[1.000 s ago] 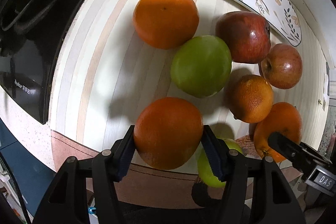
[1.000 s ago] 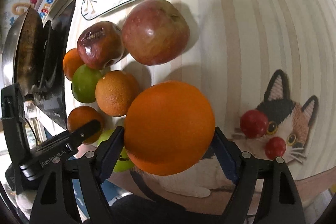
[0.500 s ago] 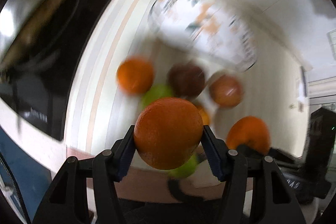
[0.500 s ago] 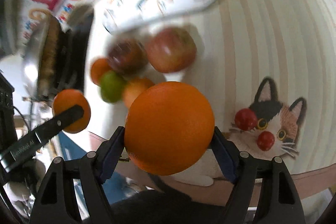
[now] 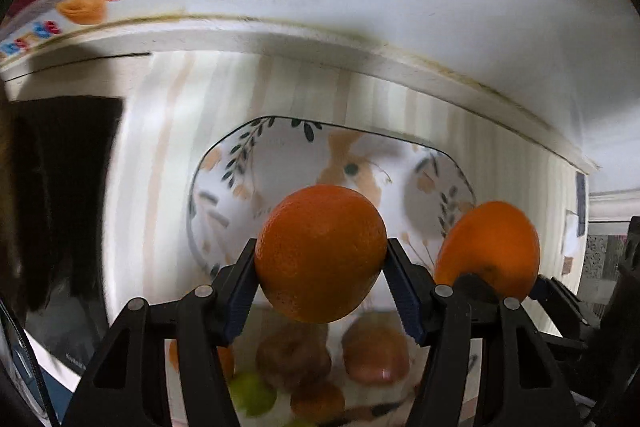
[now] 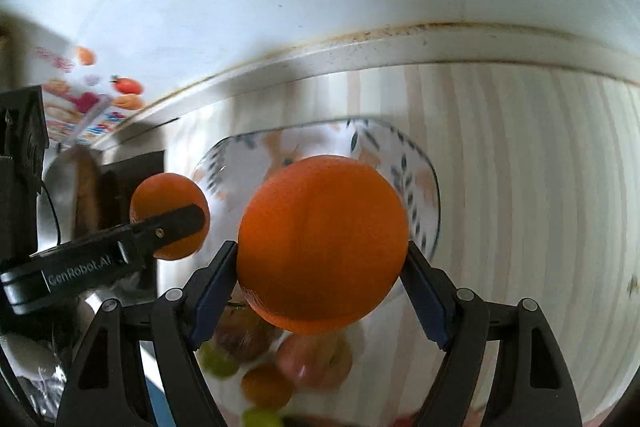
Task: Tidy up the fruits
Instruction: 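Carry both oranges onto the white oval plate and open both grippers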
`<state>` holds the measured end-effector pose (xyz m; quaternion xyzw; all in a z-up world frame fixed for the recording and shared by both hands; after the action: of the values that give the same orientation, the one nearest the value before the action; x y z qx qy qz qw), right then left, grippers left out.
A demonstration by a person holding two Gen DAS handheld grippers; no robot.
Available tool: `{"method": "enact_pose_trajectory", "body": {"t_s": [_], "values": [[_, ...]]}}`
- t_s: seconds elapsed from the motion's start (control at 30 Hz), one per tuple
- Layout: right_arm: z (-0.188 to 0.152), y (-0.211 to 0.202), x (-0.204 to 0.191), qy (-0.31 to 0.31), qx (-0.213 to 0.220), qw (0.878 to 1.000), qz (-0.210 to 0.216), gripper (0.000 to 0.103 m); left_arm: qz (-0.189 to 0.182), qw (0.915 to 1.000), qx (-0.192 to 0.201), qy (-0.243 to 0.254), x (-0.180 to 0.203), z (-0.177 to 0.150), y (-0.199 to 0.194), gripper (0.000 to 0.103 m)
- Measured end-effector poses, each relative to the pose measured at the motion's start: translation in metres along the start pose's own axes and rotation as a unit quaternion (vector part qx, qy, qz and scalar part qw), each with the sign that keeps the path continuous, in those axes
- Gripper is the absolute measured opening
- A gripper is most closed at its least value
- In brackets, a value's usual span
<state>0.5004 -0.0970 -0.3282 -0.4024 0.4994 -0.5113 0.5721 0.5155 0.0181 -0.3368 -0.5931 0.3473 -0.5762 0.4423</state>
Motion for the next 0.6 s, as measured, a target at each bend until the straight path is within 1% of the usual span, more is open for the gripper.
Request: {"method": "enact_pose_trajectory", "body": {"t_s": [0.17, 0.23, 0.33, 0.43, 0.53, 0.6], "values": [[0.025, 0.038, -0.002, -0.014, -0.028, 0.999, -0.028, 0.082, 0.008, 0.9991, -0.038, -0.017, -0.014, 0.020, 0.033, 0.058], [0.027, 0.048, -0.002, -0.018, -0.039, 0.998, -0.036, 0.082, 0.010, 0.9987, -0.046, -0.018, -0.017, 0.025, 0.040, 0.058], [0.032, 0.062, -0.002, -0.024, -0.047, 0.997, -0.052, 0.082, 0.024, 0.9982, -0.053, -0.015, -0.020, 0.029, 0.045, 0.058], [0.034, 0.070, 0.002, -0.024, -0.056, 0.997, -0.057, 0.082, 0.030, 0.9974, -0.063, -0.017, -0.023, 0.030, 0.050, 0.058], [0.037, 0.069, 0.001, -0.026, -0.054, 0.996, -0.062, 0.083, 0.031, 0.9967, -0.070, -0.025, -0.029, 0.030, 0.054, 0.059], [0.040, 0.069, 0.001, -0.026, -0.060, 0.996, -0.064, 0.083, 0.027, 0.9970, -0.066, -0.028, -0.030, 0.032, 0.053, 0.059]]}}
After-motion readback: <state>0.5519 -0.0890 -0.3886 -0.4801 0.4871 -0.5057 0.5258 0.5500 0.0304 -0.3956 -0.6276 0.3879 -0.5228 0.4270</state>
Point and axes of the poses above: each gripper's, at about its wrist camera, not at the fingertips, and y roughly the way its jaws point, x to its right, z to its top, the point moved 7 cm from there along y, roughly the way its jaws point, and after that the axes turned 10 degrees about -z, right-handed, at the moved point
